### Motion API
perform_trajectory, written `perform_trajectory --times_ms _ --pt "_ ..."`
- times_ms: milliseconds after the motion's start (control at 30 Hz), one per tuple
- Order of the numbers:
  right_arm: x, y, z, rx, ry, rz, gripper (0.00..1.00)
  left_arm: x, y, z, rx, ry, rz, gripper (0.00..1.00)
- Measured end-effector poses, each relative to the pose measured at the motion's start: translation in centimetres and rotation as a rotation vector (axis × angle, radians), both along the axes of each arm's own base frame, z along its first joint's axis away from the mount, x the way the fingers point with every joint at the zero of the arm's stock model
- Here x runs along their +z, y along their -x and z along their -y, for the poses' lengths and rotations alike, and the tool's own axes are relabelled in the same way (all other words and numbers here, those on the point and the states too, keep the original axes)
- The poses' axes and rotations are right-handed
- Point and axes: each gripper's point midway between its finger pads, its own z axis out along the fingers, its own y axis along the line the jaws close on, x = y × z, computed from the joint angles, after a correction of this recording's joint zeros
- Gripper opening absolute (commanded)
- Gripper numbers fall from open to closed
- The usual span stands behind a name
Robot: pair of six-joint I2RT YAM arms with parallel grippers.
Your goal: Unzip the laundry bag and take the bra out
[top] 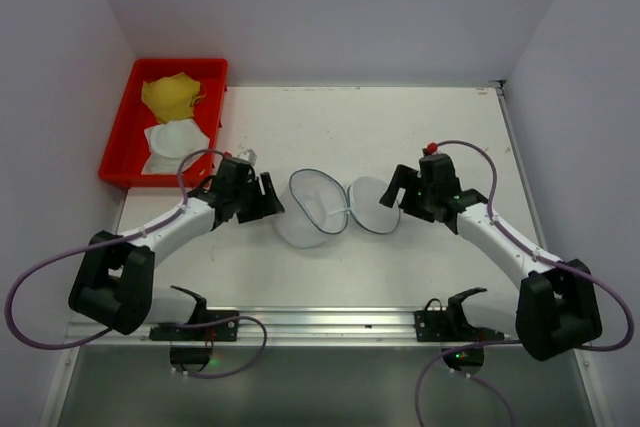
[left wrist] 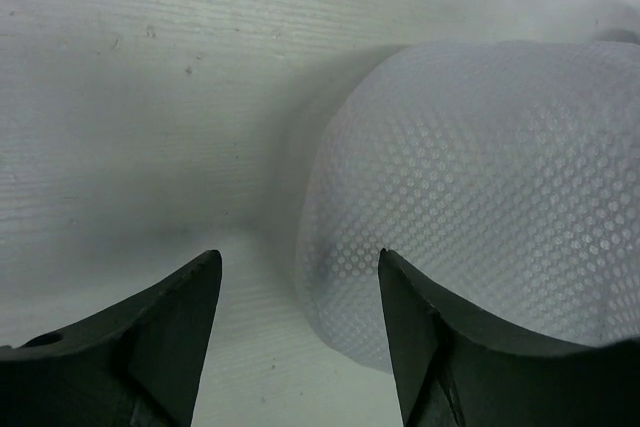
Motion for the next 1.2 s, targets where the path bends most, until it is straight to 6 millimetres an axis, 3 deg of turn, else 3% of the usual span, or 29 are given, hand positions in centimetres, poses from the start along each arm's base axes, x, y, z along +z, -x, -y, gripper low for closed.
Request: perform_trajectory --times_ms 133,233,367,667,900,1200 --pt "-3.2 0.5 1.8 -0.088 -0.020 -0.104 0.86 -1.9 -0.1 -0.4 0.029 -0.023 -0.021 0.55" --pt "-4.7 0.7 1.5 -0.099 -0.050 -0.152 0.85 -3.8 0.4 -1.0 0.047 -0.052 -0.061 0.43" --pt "-6.6 0.8 0.6 -0.096 -0.105 -0.204 0.85 -4.1 -0.5 -0.8 0.056 -0.051 -0.036 0.32" --pt "-6.0 -0.2 -2.7 -0.041 -0.312 -0.180 0.85 -4.2 -0.9 -0.8 0.059 -0.051 -0.020 0.29" --pt "-5.8 0.3 -3.7 -0.047 -0.407 -0.181 0.85 -4.2 -0.7 -0.9 0.064 -0.051 -0.019 0.26" --pt "-5.4 3.3 -3.8 -0.100 -0.476 -0.226 0.95 -4.2 0.0 -1.1 0.114 -0.034 -0.049 0.22"
